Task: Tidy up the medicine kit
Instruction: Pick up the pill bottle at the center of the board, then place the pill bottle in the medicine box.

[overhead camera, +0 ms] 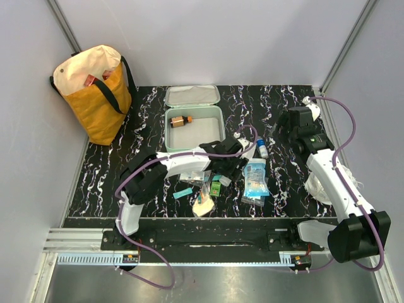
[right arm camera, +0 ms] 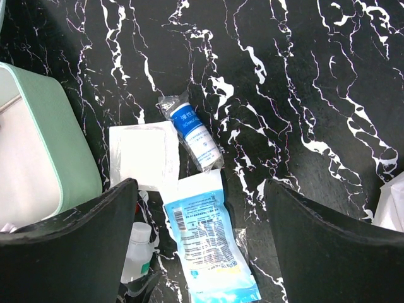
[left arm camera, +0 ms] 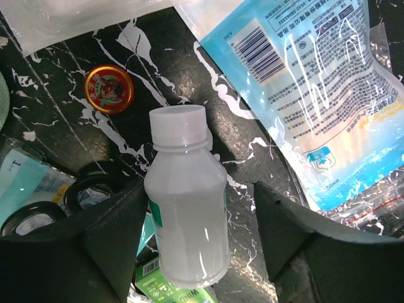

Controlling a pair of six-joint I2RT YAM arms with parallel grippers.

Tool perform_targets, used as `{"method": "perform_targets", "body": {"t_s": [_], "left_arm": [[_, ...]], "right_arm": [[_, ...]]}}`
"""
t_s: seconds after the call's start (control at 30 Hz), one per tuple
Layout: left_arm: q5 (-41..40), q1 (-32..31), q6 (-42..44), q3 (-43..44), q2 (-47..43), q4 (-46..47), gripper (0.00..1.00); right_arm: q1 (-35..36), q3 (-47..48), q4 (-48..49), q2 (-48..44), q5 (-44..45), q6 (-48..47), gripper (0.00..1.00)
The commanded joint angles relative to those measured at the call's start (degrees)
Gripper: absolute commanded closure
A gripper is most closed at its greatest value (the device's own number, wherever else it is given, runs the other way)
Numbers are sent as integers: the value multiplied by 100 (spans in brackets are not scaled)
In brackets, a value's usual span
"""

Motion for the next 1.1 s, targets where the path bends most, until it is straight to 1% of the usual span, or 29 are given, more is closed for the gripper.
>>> {"method": "perform_targets", "body": {"t_s": [0.0,0.07,0.2,0.23,0.27,0.3,0.33,0.4,0.5,0.6,0.7,0.77,0.8,0.83,0.87,0.93,1.03,1.07], "left_arm": [[-259,-111,119,250,127,-48,30],[-259,-129,171,241,101,-56,32],[-224,-164,373,241,22,-56,40],[-180,-164,435,250,22,-82,46],[-180,-164,470,267,-4,-118,50],[-188,-164,514,267,-39,-118,53],[-189,-164,558,250,-100,-127,53],[-171,-164,672,250,-215,-127,59],[-110,-164,935,285,-408,-144,64],[188,-164,1243,329,-680,-206,64],[216,-164,1708,373,-1102,-337,65],[76,-164,2252,356,-1418,-425,66],[6,-155,2646,338,-1559,-452,68],[-152,-155,2955,312,-1725,-487,70],[-493,-146,3158,268,-1788,-478,72],[-986,-85,3737,101,-1946,-356,81],[-1742,143,4371,-163,-1991,-127,81],[-1875,300,4538,-172,-1973,-109,79]], "right_arm": [[-37,-15,111,-145,-35,34,13],[-28,-23,120,-154,-26,17,13],[-28,-32,111,-171,-17,17,13],[-28,-32,111,-180,-17,17,13],[-28,-32,120,-180,0,17,13],[-28,-41,111,-189,9,17,13],[-28,-32,111,-197,-8,17,13],[-28,-41,120,-180,-8,17,13],[-28,-50,120,-180,-8,17,13],[-28,-67,137,-189,9,25,13],[-28,-76,146,-180,35,17,13],[-28,-76,164,-189,44,17,13],[-28,-94,207,-197,-8,-10,13],[-28,-120,251,-206,-43,-1,13],[-28,-146,287,-215,-78,-1,13],[-28,-173,339,-241,-157,34,13],[-28,-208,392,-259,-342,69,13],[-28,-225,419,-268,-438,104,13]]}}
